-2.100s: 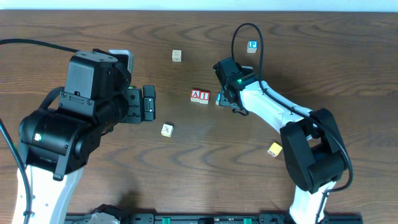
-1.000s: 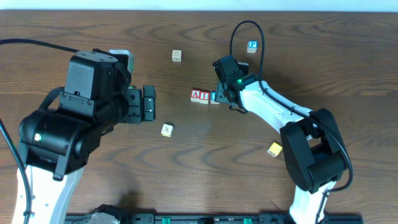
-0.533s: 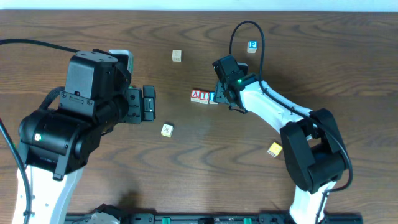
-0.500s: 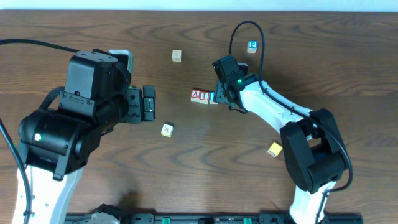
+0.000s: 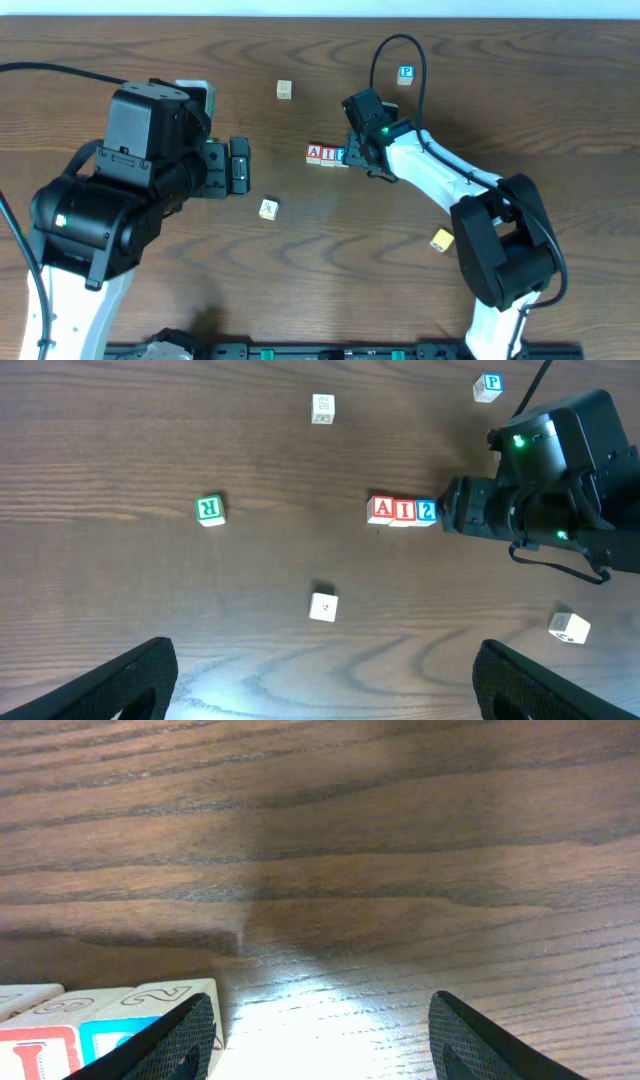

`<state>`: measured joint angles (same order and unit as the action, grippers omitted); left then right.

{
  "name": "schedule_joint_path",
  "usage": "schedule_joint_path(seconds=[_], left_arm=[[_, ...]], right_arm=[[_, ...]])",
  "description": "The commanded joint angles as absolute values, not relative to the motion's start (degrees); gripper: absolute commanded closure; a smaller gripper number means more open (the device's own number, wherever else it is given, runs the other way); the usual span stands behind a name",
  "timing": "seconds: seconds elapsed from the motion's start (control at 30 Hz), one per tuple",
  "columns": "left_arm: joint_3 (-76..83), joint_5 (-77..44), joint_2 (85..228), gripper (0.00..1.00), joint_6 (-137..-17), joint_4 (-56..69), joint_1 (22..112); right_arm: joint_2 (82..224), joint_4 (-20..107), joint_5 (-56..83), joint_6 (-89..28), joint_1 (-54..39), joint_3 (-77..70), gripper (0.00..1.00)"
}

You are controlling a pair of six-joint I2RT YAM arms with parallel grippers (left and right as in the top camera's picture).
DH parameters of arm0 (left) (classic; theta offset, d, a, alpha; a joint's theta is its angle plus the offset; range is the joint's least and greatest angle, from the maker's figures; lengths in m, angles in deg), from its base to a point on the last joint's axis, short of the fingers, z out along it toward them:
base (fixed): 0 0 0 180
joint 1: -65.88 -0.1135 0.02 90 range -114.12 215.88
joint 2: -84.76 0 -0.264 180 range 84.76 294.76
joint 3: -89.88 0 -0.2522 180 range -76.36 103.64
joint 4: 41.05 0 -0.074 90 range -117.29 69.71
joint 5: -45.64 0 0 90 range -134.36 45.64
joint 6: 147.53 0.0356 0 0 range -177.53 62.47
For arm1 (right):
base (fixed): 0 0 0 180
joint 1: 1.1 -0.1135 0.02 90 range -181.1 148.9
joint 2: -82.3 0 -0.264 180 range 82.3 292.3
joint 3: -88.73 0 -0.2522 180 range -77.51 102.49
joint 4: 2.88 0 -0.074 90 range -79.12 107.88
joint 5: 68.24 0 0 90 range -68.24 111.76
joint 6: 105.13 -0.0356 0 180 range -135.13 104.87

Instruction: Spell out Ai2

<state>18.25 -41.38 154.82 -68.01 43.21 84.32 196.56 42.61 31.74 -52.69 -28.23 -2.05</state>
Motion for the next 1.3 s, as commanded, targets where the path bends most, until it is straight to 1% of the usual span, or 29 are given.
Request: schedule_joint_path(seconds=[0.0,0.37,0.47,0.57,0.7,0.73,0.8,0.83,0.87,0.9,1.13,1.27], left_arm=[[19.4,-42.0,154.8,0.05,-68.0,43.4,84.3],[19.4,-42.0,154.8,0.04,-68.0,43.4,84.3],[19.4,-42.0,154.8,0.05,-68.0,43.4,84.3],[19.4,-42.0,154.8,0.05,-68.0,43.4,84.3],[19.4,-42.0,154.8,0.05,-68.0,43.4,84.3],[19.4,-42.0,154.8,0.05,-68.0,43.4,84.3],[19.4,-42.0,154.8,0.05,-68.0,43.4,84.3],[19.4,-42.0,154.8,0.05,-68.0,43.4,84.3],[19.4,-42.0,154.8,0.05,-68.0,43.4,84.3],[19.4,-42.0,154.8,0.05,-68.0,43.4,84.3],[19.4,-42.0,154.8,0.05,-68.0,43.4,84.3],[19.4,-42.0,154.8,0.05,-68.0,43.4,84.3]], right_arm=[[195.4,43.0,31.8,-53.9,-28.7,-2.3,0.31],[195.4,42.8,31.0,-54.1,-28.9,-2.3,0.31],[195.4,42.7,33.9,-54.0,-28.9,-2.3,0.31],[195.0,42.4,37.6,-52.0,-28.4,-2.3,0.31],[191.7,42.3,38.3,-48.4,-27.3,-2.3,0.30],[190.2,42.3,38.3,-47.4,-26.9,-2.3,0.29],[186.8,41.9,38.3,-44.5,-26.1,-2.3,0.25],[184.9,41.7,38.3,-42.7,-25.7,-2.3,0.19],[183.3,41.5,38.3,-41.0,-25.4,-2.3,0.05],[181.3,41.4,38.3,-39.4,-25.1,-2.3,0.01],[168.8,42.0,37.6,-27.2,-24.6,-2.4,0.01],[161.0,41.9,34.1,-19.4,-23.9,-4.3,0.01]])
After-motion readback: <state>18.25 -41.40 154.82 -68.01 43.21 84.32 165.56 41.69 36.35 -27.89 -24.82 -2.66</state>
